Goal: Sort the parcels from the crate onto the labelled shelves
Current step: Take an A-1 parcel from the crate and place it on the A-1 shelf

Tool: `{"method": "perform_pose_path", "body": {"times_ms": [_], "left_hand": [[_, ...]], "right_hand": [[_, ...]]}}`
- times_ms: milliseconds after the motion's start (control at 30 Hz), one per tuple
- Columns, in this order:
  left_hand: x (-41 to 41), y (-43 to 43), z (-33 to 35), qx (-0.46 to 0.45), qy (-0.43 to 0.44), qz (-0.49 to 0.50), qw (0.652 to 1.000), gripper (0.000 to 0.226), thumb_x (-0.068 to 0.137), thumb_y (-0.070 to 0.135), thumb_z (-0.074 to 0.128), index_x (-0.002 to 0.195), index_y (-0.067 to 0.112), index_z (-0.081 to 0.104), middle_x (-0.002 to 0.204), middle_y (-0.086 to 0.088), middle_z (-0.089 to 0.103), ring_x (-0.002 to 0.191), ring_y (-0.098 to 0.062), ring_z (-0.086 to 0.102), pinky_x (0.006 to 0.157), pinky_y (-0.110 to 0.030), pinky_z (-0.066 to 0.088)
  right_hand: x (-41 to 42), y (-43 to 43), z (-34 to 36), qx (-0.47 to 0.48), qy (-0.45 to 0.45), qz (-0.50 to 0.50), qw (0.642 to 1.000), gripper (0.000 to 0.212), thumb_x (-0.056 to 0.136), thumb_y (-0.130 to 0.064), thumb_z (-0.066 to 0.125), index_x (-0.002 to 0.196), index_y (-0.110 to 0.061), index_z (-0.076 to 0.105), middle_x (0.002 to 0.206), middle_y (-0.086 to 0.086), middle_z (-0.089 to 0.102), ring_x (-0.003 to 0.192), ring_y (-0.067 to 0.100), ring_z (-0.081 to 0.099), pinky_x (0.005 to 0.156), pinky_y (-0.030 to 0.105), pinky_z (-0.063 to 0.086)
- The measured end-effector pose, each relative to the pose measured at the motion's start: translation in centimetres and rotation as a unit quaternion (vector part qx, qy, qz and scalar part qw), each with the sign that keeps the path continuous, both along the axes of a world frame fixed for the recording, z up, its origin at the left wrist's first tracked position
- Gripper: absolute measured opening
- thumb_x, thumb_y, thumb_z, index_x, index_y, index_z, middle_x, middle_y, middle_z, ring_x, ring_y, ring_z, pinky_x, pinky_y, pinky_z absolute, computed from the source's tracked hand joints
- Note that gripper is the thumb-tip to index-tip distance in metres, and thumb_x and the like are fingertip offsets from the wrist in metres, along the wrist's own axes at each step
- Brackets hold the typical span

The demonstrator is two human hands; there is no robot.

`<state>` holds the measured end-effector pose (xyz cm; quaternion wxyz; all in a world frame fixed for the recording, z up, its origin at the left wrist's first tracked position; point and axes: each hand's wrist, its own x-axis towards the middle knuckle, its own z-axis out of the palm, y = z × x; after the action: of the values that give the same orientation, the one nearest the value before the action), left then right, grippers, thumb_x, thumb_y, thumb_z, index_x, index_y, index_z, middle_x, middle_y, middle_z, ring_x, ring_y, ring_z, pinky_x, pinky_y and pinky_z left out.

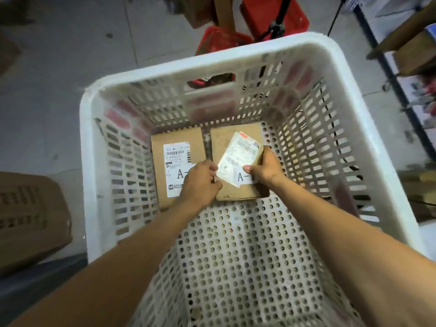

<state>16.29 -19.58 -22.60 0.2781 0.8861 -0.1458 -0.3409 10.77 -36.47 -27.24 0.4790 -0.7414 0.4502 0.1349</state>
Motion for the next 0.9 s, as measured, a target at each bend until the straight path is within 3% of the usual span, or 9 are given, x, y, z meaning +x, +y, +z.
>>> {"method": "perform_pose_path", "body": {"times_ms": [167, 233, 333, 433, 500, 700, 900], "left_hand": [[-5.0, -1.3, -0.9, 0.035, -0.019, -0.007, 0.999, 0.059, 0.083, 0.011, 0.066, 0.135, 0.008, 0.039, 0.13, -0.008, 0.044, 0.125, -0.024, 0.043, 0.11, -0.035, 0.035], [-7.0, -1.5, -1.3, 0.079, -0.007, 0.005, 0.997, 0.068, 0.086, 0.014, 0.065, 0.142, 0.005, 0.027, 0.138, -0.012, 0.036, 0.133, -0.027, 0.034, 0.112, -0.034, 0.028], [-10.5, -0.8, -2.3, 0.102, 0.074, 0.053, 0.991, 0.073, 0.084, 0.018, 0.069, 0.141, 0.005, 0.026, 0.141, -0.013, 0.037, 0.132, -0.029, 0.037, 0.108, -0.037, 0.033], [-13.2, 0.1, -3.4, 0.03, 0.191, 0.148, 0.97, 0.08, 0.079, 0.011, 0.074, 0.143, 0.01, 0.027, 0.137, -0.011, 0.051, 0.126, -0.027, 0.047, 0.097, -0.028, 0.04], [-14.1, 0.6, -4.0, -0.013, 0.225, 0.183, 0.957, 0.084, 0.079, 0.004, 0.072, 0.147, 0.013, 0.023, 0.137, -0.009, 0.052, 0.124, -0.025, 0.05, 0.09, -0.023, 0.038], [-15.8, 2.2, -2.3, -0.057, 0.237, 0.191, 0.951, 0.079, 0.082, 0.001, 0.068, 0.146, 0.017, 0.024, 0.139, -0.008, 0.05, 0.126, -0.024, 0.048, 0.098, -0.032, 0.04], [-16.6, 4.3, 5.5, -0.094, 0.154, 0.197, 0.964, 0.073, 0.081, 0.003, 0.07, 0.141, 0.015, 0.031, 0.139, -0.008, 0.049, 0.129, -0.026, 0.045, 0.107, -0.039, 0.037]], "right_hand": [[-5.3, 1.7, 0.5, 0.018, 0.048, -0.02, 0.999, 0.057, 0.077, -0.003, 0.073, 0.121, -0.011, 0.039, 0.12, 0.01, 0.057, 0.115, 0.029, 0.054, 0.098, 0.043, 0.046], [-7.7, 2.2, 0.7, 0.026, 0.064, 0.0, 0.998, 0.056, 0.077, -0.002, 0.073, 0.119, -0.014, 0.038, 0.115, 0.007, 0.058, 0.113, 0.028, 0.055, 0.094, 0.038, 0.048], [-11.3, 3.3, 0.8, 0.027, 0.076, 0.022, 0.996, 0.071, 0.076, -0.003, 0.073, 0.132, -0.016, 0.033, 0.123, 0.008, 0.057, 0.117, 0.028, 0.054, 0.098, 0.042, 0.046], [-14.1, 4.7, 0.7, 0.039, 0.073, 0.007, 0.997, 0.102, 0.077, -0.003, 0.072, 0.151, -0.024, 0.006, 0.133, 0.011, 0.051, 0.123, 0.029, 0.049, 0.103, 0.047, 0.042], [-15.3, 5.3, 0.6, 0.062, 0.056, -0.004, 0.997, 0.108, 0.079, -0.002, 0.07, 0.152, -0.029, -0.005, 0.138, 0.011, 0.047, 0.125, 0.029, 0.047, 0.106, 0.047, 0.039], [-16.4, 5.1, 2.9, 0.089, 0.027, 0.048, 0.995, 0.097, 0.08, 0.001, 0.067, 0.151, -0.026, 0.006, 0.136, 0.007, 0.052, 0.126, 0.027, 0.049, 0.103, 0.046, 0.043], [-16.8, 6.0, 10.0, 0.078, -0.042, 0.102, 0.991, 0.099, 0.081, -0.002, 0.067, 0.151, -0.027, 0.002, 0.138, 0.007, 0.049, 0.123, 0.026, 0.049, 0.1, 0.048, 0.045]]}}
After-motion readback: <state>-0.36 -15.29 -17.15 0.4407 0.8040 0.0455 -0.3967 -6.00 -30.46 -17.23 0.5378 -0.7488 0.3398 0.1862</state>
